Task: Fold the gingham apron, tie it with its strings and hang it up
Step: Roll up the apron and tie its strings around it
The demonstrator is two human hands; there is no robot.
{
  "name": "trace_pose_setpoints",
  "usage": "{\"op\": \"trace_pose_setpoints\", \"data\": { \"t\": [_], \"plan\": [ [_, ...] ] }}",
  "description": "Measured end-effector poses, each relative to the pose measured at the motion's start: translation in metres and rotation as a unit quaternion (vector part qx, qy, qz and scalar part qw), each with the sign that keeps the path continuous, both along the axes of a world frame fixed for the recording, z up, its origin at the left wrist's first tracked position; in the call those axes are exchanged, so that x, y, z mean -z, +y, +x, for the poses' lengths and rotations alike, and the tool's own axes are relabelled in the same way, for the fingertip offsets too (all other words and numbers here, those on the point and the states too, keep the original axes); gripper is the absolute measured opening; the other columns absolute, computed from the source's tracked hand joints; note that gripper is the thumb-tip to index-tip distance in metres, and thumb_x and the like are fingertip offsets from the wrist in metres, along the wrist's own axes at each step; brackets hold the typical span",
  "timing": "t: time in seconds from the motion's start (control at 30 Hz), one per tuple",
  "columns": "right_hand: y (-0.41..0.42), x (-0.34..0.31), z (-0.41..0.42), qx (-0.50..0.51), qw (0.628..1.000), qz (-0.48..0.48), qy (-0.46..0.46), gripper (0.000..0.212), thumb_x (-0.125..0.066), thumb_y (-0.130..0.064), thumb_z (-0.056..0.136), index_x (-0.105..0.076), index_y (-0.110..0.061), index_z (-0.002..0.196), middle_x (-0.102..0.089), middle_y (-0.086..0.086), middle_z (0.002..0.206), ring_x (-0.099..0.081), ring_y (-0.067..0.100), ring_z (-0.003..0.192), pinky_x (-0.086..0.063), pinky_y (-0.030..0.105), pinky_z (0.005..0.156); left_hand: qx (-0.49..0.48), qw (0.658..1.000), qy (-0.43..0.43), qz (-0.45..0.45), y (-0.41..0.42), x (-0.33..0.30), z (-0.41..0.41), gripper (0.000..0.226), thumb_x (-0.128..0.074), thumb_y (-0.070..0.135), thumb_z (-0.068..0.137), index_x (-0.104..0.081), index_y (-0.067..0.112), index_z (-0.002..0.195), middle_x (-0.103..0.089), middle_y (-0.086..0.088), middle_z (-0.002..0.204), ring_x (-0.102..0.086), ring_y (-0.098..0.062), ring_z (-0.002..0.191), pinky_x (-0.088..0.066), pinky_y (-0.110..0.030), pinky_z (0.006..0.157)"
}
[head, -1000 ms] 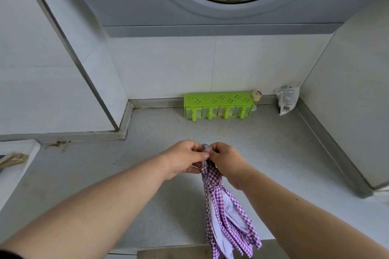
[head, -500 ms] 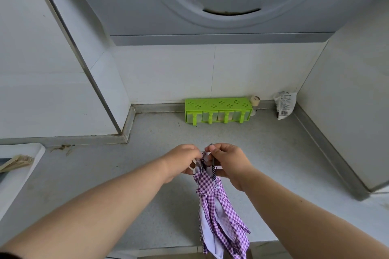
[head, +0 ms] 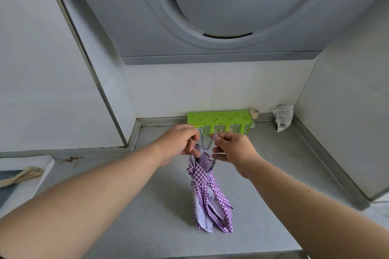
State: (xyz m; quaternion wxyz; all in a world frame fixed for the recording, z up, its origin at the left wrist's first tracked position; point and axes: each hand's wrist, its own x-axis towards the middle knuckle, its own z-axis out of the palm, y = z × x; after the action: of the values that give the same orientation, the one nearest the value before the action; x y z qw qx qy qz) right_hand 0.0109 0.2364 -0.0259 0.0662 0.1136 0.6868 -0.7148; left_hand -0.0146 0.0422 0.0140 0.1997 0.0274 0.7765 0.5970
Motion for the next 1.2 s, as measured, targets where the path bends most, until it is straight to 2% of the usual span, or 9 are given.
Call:
{"op": "trace_pose_setpoints", "data": {
  "t": [0.17,0.3,0.4,0.63,0.77,0.83,0.9,1.03,1.2],
  "plan": [
    [-0.005,-0.010,-0.007,0.012,1.000,0.026,0.013,0.006,-0.070,-0.010,0.097,-0.069,-0.007,0.102,-0.066,0.011,0.082,-0.066,0.019,0.065,-0.063,0.039,0.069,-0.023,1.000,0.008,0.013,-0.004,-0.022,0.002,0.026,-0.042,0.019,0.110,-0.060,0.011,0.093,-0.045,0.002,0.051,-0.059,-0.024,0.047,-0.060,-0.035,0.061],
    [-0.012,-0.014,-0.008,0.018,0.999,0.028,0.006,0.011,-0.071,-0.005,0.094,-0.061,-0.008,0.099,-0.067,0.009,0.084,-0.066,0.020,0.064,-0.061,0.036,0.063,-0.012,1.000,0.020,0.017,-0.010,-0.031,0.003,0.026,-0.044,0.020,0.112,-0.066,0.011,0.100,-0.052,-0.002,0.056,-0.055,-0.021,0.044,-0.059,-0.036,0.057],
    [-0.018,-0.018,-0.009,0.006,0.999,0.039,-0.001,0.004,-0.066,-0.003,0.097,-0.066,-0.007,0.097,-0.070,0.010,0.088,-0.066,0.016,0.060,-0.059,0.033,0.060,0.003,1.000,0.015,0.023,-0.016,-0.034,0.004,0.023,-0.048,0.018,0.111,-0.069,0.012,0.104,-0.056,-0.005,0.061,-0.054,-0.021,0.045,-0.057,-0.032,0.050],
    [-0.039,-0.014,-0.019,0.036,0.999,0.019,-0.003,0.009,-0.065,-0.006,0.099,-0.071,-0.007,0.105,-0.069,0.012,0.093,-0.069,0.016,0.064,-0.061,0.034,0.062,0.063,0.998,-0.009,0.025,-0.036,-0.033,0.001,0.019,-0.055,0.021,0.109,-0.072,0.013,0.106,-0.070,-0.009,0.096,-0.059,-0.021,0.056,-0.057,-0.034,0.054],
    [-0.052,-0.009,-0.025,0.082,0.996,-0.015,-0.034,0.010,-0.062,-0.001,0.098,-0.072,-0.005,0.099,-0.073,0.010,0.089,-0.067,0.016,0.058,-0.061,0.031,0.059,0.072,0.997,-0.014,0.030,-0.046,-0.028,-0.004,0.018,-0.057,0.022,0.108,-0.073,0.014,0.105,-0.072,-0.005,0.096,-0.061,-0.020,0.060,-0.060,-0.036,0.056],
    [-0.058,-0.007,-0.025,0.091,0.994,-0.034,-0.044,0.019,-0.056,0.005,0.099,-0.071,-0.005,0.095,-0.074,0.008,0.088,-0.066,0.017,0.057,-0.060,0.029,0.057,0.072,0.997,-0.014,0.033,-0.050,-0.027,-0.006,0.017,-0.059,0.022,0.108,-0.074,0.013,0.105,-0.072,-0.003,0.097,-0.064,-0.021,0.063,-0.061,-0.037,0.057],
    [-0.062,-0.005,-0.027,0.091,0.995,-0.009,-0.047,0.027,-0.050,0.008,0.097,-0.073,-0.007,0.094,-0.075,0.005,0.091,-0.066,0.016,0.061,-0.059,0.026,0.058,0.075,0.997,-0.017,0.031,-0.055,-0.026,-0.009,0.017,-0.059,0.021,0.107,-0.074,0.012,0.107,-0.072,-0.003,0.098,-0.065,-0.021,0.063,-0.061,-0.038,0.059],
    [-0.068,-0.005,-0.025,0.034,0.998,0.048,-0.025,0.031,-0.050,0.004,0.096,-0.075,-0.013,0.105,-0.076,0.003,0.098,-0.069,0.011,0.070,-0.055,0.025,0.063,0.089,0.995,-0.029,0.029,-0.057,-0.024,-0.012,0.015,-0.061,0.018,0.106,-0.073,0.011,0.108,-0.072,-0.003,0.094,-0.067,-0.022,0.067,-0.062,-0.038,0.059],
    [-0.061,0.001,-0.027,-0.130,0.989,0.068,0.014,0.030,-0.056,0.007,0.089,-0.072,-0.005,0.111,-0.072,0.012,0.099,-0.069,0.016,0.084,-0.055,0.032,0.074,0.081,0.996,-0.016,0.023,-0.048,-0.020,-0.020,0.012,-0.064,0.012,0.103,-0.073,0.006,0.106,-0.077,0.005,0.092,-0.070,-0.017,0.084,-0.065,-0.036,0.067]
  ]
}}
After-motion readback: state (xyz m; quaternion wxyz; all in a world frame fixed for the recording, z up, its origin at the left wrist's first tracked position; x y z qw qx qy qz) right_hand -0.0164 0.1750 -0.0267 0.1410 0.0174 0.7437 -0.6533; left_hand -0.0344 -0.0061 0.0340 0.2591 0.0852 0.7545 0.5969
